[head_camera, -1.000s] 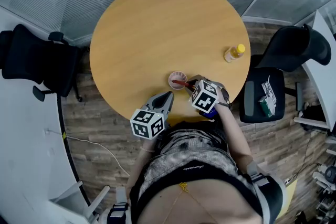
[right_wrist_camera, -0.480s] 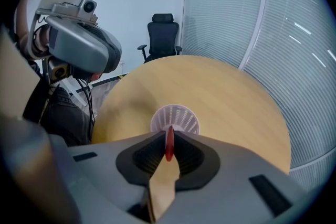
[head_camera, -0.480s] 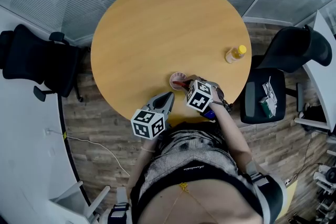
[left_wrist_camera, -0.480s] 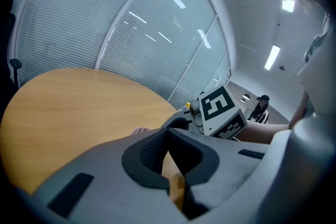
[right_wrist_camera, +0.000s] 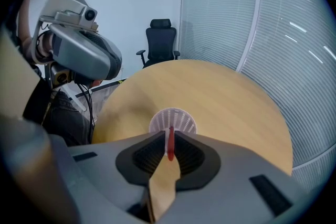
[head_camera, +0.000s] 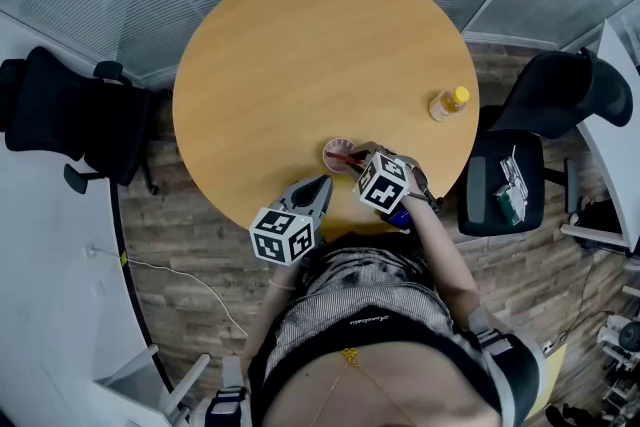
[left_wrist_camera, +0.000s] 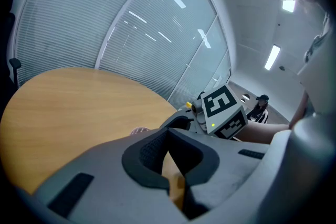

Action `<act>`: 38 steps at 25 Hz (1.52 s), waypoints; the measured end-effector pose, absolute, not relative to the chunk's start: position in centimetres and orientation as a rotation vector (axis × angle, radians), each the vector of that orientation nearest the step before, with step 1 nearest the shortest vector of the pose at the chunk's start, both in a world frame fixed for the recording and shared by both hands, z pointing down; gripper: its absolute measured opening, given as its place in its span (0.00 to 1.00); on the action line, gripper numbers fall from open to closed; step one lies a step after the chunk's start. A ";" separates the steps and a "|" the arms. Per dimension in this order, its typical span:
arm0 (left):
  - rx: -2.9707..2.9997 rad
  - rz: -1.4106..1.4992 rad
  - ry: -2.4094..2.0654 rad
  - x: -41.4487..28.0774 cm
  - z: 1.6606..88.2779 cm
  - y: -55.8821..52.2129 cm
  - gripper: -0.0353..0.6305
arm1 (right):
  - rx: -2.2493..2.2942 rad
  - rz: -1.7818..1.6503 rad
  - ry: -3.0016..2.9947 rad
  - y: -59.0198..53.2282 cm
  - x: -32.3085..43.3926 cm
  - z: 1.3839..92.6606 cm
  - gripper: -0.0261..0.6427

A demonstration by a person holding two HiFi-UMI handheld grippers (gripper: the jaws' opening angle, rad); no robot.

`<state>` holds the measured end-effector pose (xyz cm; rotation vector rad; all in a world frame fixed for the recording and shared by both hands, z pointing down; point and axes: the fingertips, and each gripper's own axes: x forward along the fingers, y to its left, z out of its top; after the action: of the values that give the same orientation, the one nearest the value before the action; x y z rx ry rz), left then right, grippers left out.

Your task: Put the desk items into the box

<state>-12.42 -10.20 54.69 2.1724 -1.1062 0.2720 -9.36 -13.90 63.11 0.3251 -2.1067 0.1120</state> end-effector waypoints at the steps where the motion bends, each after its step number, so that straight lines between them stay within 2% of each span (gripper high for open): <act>1: 2.174 0.272 -1.105 -12.4 54.6 -10.2 0.08 | 0.327 0.114 -2.115 -13.9 -9.3 62.9 0.13; 19: 2.185 0.279 -1.101 -11.7 54.4 -10.0 0.08 | 0.419 0.154 -2.175 -14.3 -7.2 61.8 0.24; 36: 2.174 0.279 -1.138 -11.5 54.3 -9.2 0.08 | 0.561 0.195 -2.196 -14.2 -3.5 60.5 0.24; 38: 2.175 0.278 -1.143 -11.5 54.2 -9.1 0.08 | 0.591 0.190 -2.211 -14.1 -3.1 59.9 0.20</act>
<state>-11.51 -9.06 54.16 2.1746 -1.1430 0.2783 -3.07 -14.14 59.94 0.5908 -2.2111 0.1903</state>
